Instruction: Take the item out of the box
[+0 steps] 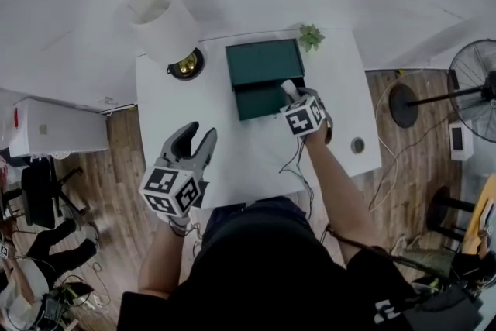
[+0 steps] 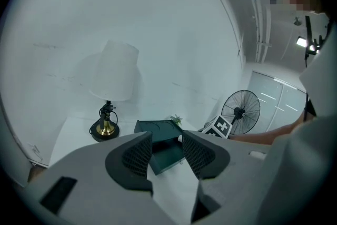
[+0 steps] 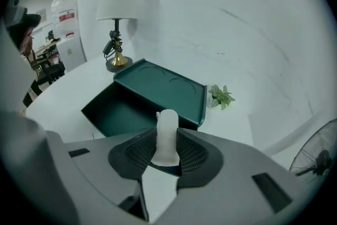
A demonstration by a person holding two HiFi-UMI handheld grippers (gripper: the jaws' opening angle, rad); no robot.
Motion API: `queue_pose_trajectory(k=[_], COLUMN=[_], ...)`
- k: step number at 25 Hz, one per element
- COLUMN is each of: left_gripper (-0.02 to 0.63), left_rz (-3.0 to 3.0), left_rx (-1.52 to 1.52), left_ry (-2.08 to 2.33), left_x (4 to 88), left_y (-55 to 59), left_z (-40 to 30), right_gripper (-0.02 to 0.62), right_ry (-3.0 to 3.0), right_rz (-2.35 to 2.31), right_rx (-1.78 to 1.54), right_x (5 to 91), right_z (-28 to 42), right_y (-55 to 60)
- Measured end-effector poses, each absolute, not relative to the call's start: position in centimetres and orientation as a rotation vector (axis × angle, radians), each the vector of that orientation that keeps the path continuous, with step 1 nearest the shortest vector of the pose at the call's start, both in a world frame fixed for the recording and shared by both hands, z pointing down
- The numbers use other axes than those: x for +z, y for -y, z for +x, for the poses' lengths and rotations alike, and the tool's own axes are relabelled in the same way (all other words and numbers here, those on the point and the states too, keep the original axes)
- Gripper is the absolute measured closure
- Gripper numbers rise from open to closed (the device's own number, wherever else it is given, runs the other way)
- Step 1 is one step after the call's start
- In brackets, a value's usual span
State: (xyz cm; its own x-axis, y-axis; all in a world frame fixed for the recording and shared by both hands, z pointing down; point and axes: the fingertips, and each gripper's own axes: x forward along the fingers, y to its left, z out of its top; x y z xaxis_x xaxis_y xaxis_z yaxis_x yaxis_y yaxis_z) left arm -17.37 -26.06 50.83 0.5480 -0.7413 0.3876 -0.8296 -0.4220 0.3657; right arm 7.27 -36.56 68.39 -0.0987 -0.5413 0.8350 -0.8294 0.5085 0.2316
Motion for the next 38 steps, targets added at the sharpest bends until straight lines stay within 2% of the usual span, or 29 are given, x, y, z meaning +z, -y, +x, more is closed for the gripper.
queue_pose_trajectory(k=[23,30,38], left_gripper=[0.43,0.43,0.431], left_rz=[2.392,2.44,2.524], left_rx=[0.157,0.127,0.025], left_ry=[1.307,1.339,1.431], left_x=[45.2,42.7,37.0], left_y=[22.4,22.8,24.7], left_z=[-16.0,-16.0,-17.2], right_gripper=[0.474,0.474,0.474], right_ry=[2.64,2.832,2.907], right_rz=[1.41,1.448,1.494], right_rx=[0.296,0.311,0.18], right_x=[43.1,37.4,32.4], right_z=[2.2,2.6,4.0], right_y=[30.2,28.7,26.8])
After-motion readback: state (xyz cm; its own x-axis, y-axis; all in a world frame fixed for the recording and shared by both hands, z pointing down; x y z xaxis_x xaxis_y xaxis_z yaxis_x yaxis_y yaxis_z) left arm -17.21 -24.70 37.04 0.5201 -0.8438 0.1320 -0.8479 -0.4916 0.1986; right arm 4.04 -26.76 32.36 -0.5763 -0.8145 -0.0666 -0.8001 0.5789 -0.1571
